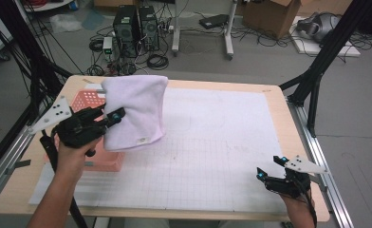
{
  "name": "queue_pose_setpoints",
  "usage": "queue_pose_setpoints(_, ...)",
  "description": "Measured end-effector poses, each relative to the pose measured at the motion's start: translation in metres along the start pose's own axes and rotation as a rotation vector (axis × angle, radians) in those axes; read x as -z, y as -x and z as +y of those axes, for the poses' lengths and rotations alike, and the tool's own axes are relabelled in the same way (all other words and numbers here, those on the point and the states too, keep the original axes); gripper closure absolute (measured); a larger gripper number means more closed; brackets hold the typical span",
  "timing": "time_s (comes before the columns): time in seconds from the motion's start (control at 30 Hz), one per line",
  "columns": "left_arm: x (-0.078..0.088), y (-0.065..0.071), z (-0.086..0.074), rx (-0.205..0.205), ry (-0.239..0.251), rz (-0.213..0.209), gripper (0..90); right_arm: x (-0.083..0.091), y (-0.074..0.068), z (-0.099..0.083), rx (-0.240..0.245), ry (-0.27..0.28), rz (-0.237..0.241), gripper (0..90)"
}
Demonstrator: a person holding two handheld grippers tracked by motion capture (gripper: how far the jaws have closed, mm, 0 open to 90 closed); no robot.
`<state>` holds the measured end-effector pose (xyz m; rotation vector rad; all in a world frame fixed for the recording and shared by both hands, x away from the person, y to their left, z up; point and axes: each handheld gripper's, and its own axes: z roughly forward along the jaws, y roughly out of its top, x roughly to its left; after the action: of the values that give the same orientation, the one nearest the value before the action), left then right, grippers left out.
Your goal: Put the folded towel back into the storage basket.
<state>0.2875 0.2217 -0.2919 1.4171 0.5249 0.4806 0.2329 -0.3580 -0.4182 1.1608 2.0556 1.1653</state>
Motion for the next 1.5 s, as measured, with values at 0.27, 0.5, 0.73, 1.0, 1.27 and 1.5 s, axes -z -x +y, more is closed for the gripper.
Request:
queue_pose_setpoints(0.27, 0.025, -0.022, 0.01, 0.03, 0.024, 0.034, 70.8, -0.001, -0.001, 0.001, 0.008, 0.001, 0.001, 20.4)
queue_pose_setpoints(0.5, 0.049, -0.042, 0.02, 0.044, 0.046, 0.066, 70.8, -0.003, -0.002, 0.001, 0.013, -0.005, 0.002, 20.4)
queue_pose_setpoints(0.73, 0.07, -0.058, 0.015, 0.044, 0.059, 0.087, 70.9, -0.004, -0.004, 0.002, 0.015, -0.009, 0.003, 20.4)
queue_pose_setpoints(1.0, 0.079, -0.072, -0.007, 0.073, 0.014, 0.109, 71.0, -0.004, -0.005, 0.002, 0.02, -0.012, 0.0, 20.4)
queue_pose_setpoints(1.27, 0.078, -0.082, -0.022, 0.106, -0.016, 0.114, 71.0, -0.005, -0.005, 0.002, 0.02, -0.013, -0.002, 20.4)
queue_pose_setpoints(1.5, 0.066, -0.092, -0.03, 0.116, 0.015, 0.069, 70.9, -0.005, -0.007, 0.002, 0.023, -0.018, 0.001, 20.4)
